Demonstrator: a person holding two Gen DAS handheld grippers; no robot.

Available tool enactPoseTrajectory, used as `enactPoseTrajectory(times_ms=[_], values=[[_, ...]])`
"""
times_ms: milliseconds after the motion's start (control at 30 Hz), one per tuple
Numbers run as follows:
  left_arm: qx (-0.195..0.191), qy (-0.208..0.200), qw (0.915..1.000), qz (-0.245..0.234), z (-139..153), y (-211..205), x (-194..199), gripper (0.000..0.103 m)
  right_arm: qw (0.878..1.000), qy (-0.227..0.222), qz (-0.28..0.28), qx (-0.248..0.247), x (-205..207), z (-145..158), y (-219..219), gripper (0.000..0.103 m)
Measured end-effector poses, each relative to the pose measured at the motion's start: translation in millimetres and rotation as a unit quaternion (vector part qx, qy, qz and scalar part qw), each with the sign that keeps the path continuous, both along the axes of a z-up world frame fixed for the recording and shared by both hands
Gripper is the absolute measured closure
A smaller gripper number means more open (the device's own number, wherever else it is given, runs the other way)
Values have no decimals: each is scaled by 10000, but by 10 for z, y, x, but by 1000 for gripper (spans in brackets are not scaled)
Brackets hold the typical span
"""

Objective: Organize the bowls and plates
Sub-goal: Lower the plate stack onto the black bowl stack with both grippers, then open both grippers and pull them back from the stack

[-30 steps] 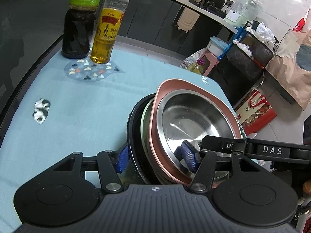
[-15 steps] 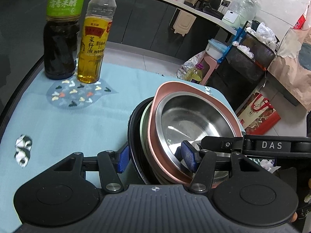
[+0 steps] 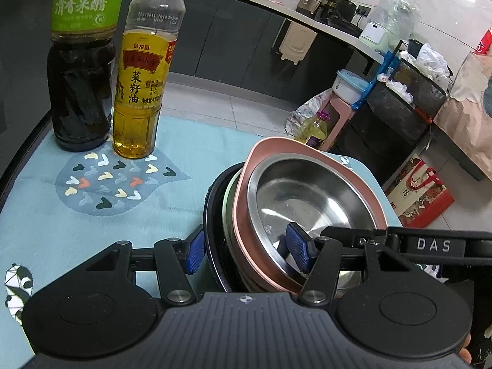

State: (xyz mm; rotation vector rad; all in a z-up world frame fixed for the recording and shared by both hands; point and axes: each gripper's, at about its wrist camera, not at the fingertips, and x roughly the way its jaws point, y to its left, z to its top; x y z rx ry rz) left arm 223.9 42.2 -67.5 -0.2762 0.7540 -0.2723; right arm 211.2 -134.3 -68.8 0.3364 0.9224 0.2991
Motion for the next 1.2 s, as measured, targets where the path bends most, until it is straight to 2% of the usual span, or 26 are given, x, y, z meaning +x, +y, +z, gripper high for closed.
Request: enactPoseTrajectory(times_ms=[333,567,667,800,1000,1200], values=[[-58,27,9999,108,-90,21,119,50,9999,-16,-76,74,72,-95,-12,49],[-347,197,9990,224,-137,102,168,47,9997,-38,-140,203,75,-122,-63,49],[-421,230,9984,300,-148,136,163,49,9995,-19,-146,271,77,-127,-86,49],[-64,-224,9987,463,-36,146,50,49,9995,-32,-166,278,68,-126,-84,49],[-83,-476,9969,618,108,231,-113,49,9994,-256,-207,67,14,-44,-84,49],[328,-791,9936,737,197,188,-337,49,9986,-467,-241,8,-92,70,-135,49]])
